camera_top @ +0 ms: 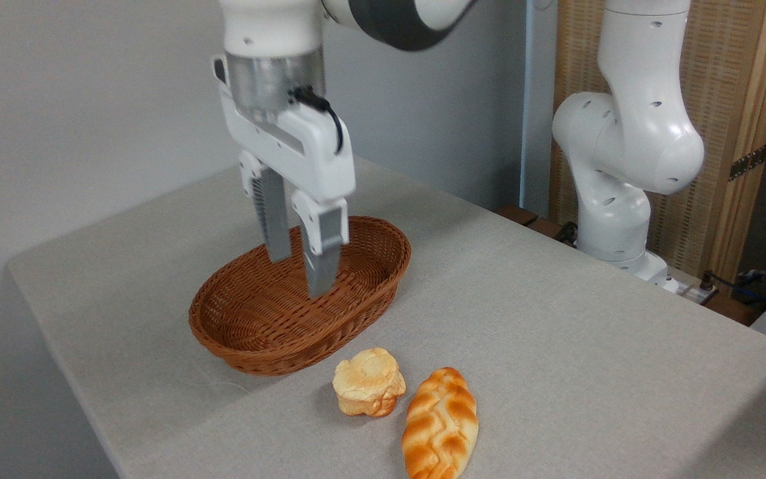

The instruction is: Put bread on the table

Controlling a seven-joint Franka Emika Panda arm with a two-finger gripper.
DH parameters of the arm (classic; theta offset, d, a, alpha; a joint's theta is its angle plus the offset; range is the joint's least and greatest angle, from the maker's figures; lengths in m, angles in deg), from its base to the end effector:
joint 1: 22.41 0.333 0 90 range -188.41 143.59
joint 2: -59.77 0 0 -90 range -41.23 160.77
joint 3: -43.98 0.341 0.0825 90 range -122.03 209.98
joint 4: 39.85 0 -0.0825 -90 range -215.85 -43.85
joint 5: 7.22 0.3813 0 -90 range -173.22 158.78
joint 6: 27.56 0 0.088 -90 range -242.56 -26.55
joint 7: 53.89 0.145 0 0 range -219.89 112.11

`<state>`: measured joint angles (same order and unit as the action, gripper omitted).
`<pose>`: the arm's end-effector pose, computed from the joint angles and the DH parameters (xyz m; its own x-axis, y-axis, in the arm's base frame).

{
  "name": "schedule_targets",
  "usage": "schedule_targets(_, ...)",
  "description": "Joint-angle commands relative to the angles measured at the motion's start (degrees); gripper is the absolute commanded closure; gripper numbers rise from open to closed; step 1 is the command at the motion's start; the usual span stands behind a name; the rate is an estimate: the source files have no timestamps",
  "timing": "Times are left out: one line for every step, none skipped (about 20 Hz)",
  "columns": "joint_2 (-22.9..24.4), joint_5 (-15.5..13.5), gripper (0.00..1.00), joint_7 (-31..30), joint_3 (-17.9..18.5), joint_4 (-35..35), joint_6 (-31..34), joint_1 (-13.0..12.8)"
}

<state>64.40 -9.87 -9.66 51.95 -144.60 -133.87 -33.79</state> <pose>0.5467 -0.0356 0.5588 0.6757 -0.7280 0.1159 -0.7299 -0.6827 -0.0337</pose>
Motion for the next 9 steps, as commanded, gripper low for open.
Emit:
schedule_targets(-0.5,-0.6,0.0,-4.5,-1.5,4.1,1.4,0.1)
schedule_targets(-0.5,-0.5,0.0,-5.3,-2.9,4.1,1.3,0.1)
schedule_targets(-0.5,-0.2,0.0,-6.3,-4.1,4.4,1.4,0.1)
schedule_targets(-0.5,-0.4,0.0,-6.7,-4.4,5.0,1.3,0.1)
schedule_targets(-0.5,-0.3,0.0,-6.7,-4.5,5.3,1.3,0.1)
schedule_targets(-0.5,-0.2,0.0,-6.8,-4.7,5.4,1.3,0.1)
schedule_targets(-0.5,-0.3,0.0,-6.8,-4.8,5.4,1.4,0.1)
schedule_targets(-0.4,-0.6,0.0,-6.8,-4.9,5.4,1.4,0.1)
schedule_targets(-0.4,-0.7,0.0,-6.7,-4.9,5.4,1.5,0.1)
